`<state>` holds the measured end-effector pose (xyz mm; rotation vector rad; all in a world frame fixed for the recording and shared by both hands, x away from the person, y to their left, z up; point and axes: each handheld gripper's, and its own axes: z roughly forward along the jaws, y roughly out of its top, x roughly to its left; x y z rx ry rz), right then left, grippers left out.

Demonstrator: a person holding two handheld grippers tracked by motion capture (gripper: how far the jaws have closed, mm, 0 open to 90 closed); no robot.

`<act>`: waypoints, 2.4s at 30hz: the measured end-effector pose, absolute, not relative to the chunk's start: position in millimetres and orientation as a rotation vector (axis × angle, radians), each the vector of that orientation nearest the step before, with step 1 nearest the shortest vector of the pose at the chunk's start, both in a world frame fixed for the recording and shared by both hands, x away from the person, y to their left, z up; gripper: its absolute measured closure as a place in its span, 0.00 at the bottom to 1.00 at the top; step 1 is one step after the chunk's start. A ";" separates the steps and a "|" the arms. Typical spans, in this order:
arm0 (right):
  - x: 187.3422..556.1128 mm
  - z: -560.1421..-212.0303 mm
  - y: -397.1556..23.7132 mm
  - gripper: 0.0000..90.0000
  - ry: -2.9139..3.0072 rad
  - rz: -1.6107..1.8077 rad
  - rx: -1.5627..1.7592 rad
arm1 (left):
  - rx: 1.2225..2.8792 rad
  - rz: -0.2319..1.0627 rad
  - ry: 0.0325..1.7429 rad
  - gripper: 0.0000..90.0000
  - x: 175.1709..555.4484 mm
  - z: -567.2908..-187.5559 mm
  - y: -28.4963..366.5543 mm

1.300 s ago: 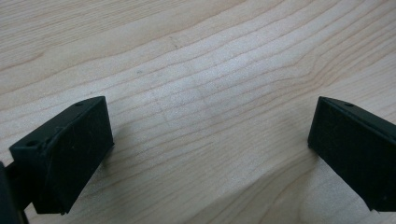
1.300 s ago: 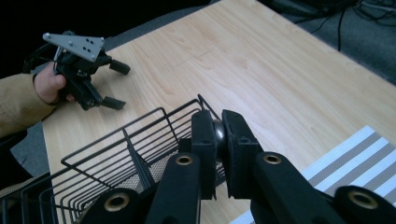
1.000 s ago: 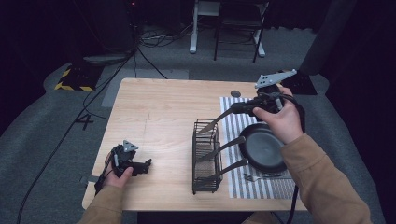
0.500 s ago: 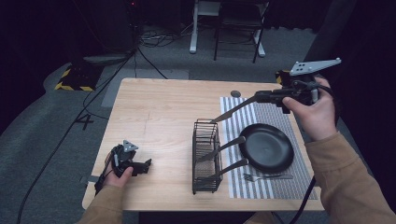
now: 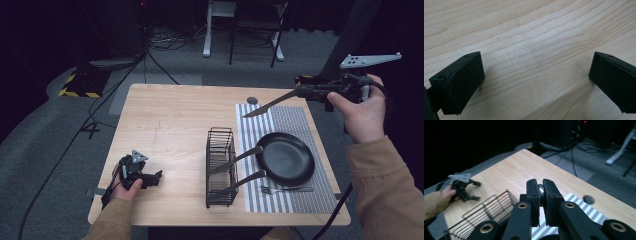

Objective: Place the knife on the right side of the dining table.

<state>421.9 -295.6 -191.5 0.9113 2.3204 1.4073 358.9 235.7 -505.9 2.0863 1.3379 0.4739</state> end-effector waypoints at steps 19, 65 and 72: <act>501.4 -268.6 -309.3 0.94 2.269 1.277 1.163 | 2.086 0.474 1.338 0.00 358.9 -506.0 235.7; 533.6 -329.2 -319.8 0.92 2.214 1.238 1.332 | 2.085 0.475 1.338 0.00 358.9 -506.0 235.6; 537.3 -335.1 -331.0 0.86 2.189 1.084 1.376 | 2.086 0.475 1.338 0.00 358.9 -506.0 235.6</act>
